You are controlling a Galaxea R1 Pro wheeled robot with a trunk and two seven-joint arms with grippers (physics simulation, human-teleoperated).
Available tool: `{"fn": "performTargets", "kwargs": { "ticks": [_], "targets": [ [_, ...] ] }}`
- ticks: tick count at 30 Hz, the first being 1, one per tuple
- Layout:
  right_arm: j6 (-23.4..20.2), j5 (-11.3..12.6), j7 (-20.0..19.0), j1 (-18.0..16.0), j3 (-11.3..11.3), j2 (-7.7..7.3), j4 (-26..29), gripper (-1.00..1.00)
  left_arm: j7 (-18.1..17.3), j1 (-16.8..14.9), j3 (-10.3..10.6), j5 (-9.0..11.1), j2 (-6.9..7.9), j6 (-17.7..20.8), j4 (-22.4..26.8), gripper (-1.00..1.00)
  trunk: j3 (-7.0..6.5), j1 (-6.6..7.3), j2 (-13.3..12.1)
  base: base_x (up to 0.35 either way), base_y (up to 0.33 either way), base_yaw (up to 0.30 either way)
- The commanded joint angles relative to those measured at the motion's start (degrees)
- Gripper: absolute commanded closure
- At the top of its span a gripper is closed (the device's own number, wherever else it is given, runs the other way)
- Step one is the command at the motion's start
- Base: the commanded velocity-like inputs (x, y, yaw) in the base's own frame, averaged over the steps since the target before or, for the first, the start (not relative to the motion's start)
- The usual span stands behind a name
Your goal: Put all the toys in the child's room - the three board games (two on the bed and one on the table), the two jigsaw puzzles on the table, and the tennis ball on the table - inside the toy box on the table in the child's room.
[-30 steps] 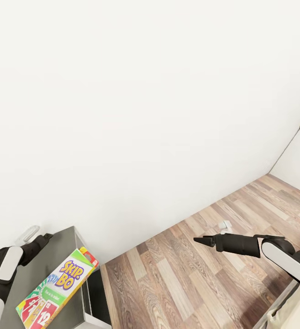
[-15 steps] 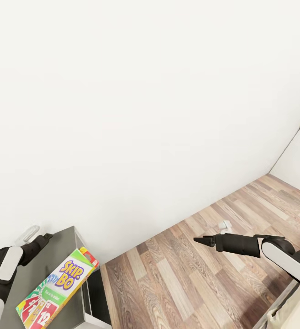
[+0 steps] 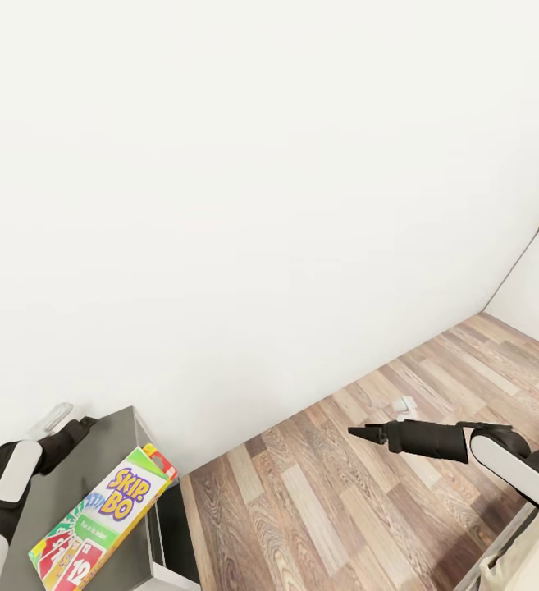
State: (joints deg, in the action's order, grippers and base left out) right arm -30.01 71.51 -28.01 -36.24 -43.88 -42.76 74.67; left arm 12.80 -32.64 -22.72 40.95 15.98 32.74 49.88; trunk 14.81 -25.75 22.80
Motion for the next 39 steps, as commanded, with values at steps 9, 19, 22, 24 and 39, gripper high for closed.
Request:
{"fn": "performTargets", "kwargs": {
  "ticks": [9,19,22,24,39],
  "targets": [
    [-0.46,0.33,-0.64,-0.26,0.05,0.6,0.16,-1.0,-0.2,2.48,0.28,1.17,-1.22,1.71,2.99,-1.0,0.12,-0.04,0.12,0.0,0.0,0.0],
    [-0.45,0.29,-0.79,-0.3,0.09,0.97,0.2,-1.0,-0.47,3.14,0.37,1.4,-1.54,2.16,5.2,-1.0,0.12,-0.04,0.12,0.0,0.0,0.0],
    [-0.34,0.28,-0.8,-0.31,0.1,1.16,0.2,-1.0,-0.51,3.22,0.38,1.58,-1.58,2.22,5.34,-1.0,0.12,-0.04,0.12,0.0,0.0,0.0],
    [-0.28,0.28,-0.8,-0.31,0.1,1.24,0.21,-1.0,-0.53,3.25,0.38,1.7,-1.6,2.24,5.39,-1.0,0.12,-0.04,0.12,0.0,0.0,0.0],
    [-0.08,0.29,-0.81,-0.26,0.11,1.57,0.21,-1.0,-0.7,3.48,0.4,3.47,-1.63,2.32,5.78,-1.0,0.12,-0.04,0.12,0.0,0.0,0.0]
  ]
}}
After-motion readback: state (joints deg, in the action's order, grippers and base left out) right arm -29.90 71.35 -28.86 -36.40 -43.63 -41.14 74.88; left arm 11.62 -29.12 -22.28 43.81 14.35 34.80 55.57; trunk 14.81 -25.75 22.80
